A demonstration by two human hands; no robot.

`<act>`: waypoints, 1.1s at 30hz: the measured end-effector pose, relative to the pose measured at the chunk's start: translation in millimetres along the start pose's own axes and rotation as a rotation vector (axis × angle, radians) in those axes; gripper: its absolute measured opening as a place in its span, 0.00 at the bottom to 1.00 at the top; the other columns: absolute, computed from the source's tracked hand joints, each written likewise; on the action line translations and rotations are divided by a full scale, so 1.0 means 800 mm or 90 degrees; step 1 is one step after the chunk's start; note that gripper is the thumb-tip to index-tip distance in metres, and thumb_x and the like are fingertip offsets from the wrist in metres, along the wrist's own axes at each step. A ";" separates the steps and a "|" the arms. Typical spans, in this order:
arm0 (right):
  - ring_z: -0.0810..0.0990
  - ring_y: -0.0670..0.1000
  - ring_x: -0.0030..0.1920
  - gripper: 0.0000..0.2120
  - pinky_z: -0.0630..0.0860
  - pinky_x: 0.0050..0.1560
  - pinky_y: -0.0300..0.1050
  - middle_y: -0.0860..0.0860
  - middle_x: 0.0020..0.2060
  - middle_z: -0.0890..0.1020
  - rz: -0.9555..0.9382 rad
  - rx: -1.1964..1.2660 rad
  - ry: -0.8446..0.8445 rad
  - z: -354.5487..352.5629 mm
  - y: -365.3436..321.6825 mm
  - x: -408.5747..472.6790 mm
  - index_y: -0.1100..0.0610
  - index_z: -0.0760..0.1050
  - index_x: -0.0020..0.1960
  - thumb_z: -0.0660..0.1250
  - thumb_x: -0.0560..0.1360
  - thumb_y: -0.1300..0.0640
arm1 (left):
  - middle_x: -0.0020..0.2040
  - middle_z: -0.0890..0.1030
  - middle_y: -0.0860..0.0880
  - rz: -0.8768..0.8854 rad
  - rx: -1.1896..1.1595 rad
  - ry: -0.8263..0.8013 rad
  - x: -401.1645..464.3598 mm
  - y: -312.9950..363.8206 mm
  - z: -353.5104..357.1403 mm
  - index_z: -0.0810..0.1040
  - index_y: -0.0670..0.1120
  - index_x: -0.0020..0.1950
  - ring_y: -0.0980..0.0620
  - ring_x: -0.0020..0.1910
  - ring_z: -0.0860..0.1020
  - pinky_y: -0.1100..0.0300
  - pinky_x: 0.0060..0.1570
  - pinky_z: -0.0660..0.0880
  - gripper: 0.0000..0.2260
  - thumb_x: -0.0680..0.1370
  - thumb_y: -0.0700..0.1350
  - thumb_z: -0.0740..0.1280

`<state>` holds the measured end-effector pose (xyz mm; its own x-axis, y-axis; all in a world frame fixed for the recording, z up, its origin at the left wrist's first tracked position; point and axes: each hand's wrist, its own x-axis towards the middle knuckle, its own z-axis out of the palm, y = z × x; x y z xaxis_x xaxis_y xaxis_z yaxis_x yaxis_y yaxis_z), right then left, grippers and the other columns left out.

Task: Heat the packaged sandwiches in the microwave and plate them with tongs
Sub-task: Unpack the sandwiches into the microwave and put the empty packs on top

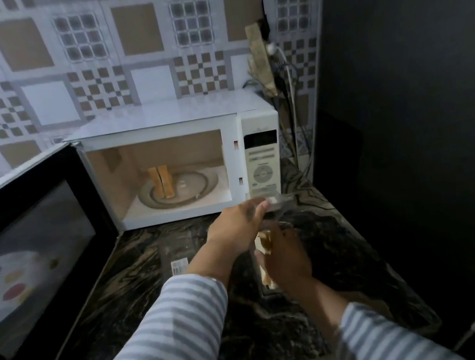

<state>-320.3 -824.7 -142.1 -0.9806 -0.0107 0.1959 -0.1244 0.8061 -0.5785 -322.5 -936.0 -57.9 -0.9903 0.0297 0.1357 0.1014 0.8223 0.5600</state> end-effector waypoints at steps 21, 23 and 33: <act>0.78 0.53 0.55 0.15 0.73 0.50 0.42 0.49 0.55 0.80 0.129 0.014 0.098 -0.084 0.024 -0.042 0.45 0.75 0.60 0.68 0.74 0.54 | 0.68 0.74 0.48 0.034 -0.037 -0.050 -0.024 -0.019 0.027 0.65 0.60 0.73 0.47 0.66 0.72 0.54 0.60 0.70 0.22 0.79 0.62 0.54; 0.78 0.53 0.55 0.16 0.75 0.51 0.44 0.49 0.54 0.81 0.146 0.021 0.101 -0.093 0.045 -0.054 0.45 0.75 0.60 0.68 0.73 0.54 | 0.71 0.71 0.48 0.066 -0.022 -0.053 -0.036 -0.026 0.042 0.62 0.60 0.74 0.48 0.70 0.68 0.54 0.61 0.68 0.22 0.80 0.60 0.54; 0.78 0.53 0.53 0.18 0.77 0.46 0.48 0.49 0.54 0.80 0.191 0.052 0.132 -0.114 0.083 -0.080 0.46 0.75 0.61 0.68 0.73 0.58 | 0.77 0.59 0.47 0.089 0.161 -0.058 -0.077 -0.060 0.109 0.61 0.64 0.73 0.45 0.73 0.63 0.48 0.68 0.64 0.21 0.80 0.56 0.57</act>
<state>-252.4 -716.4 -120.9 -0.9251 0.3449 0.1591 0.1435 0.7052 -0.6944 -274.4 -927.6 -164.7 -0.9741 0.1937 0.1170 0.2215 0.9216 0.3188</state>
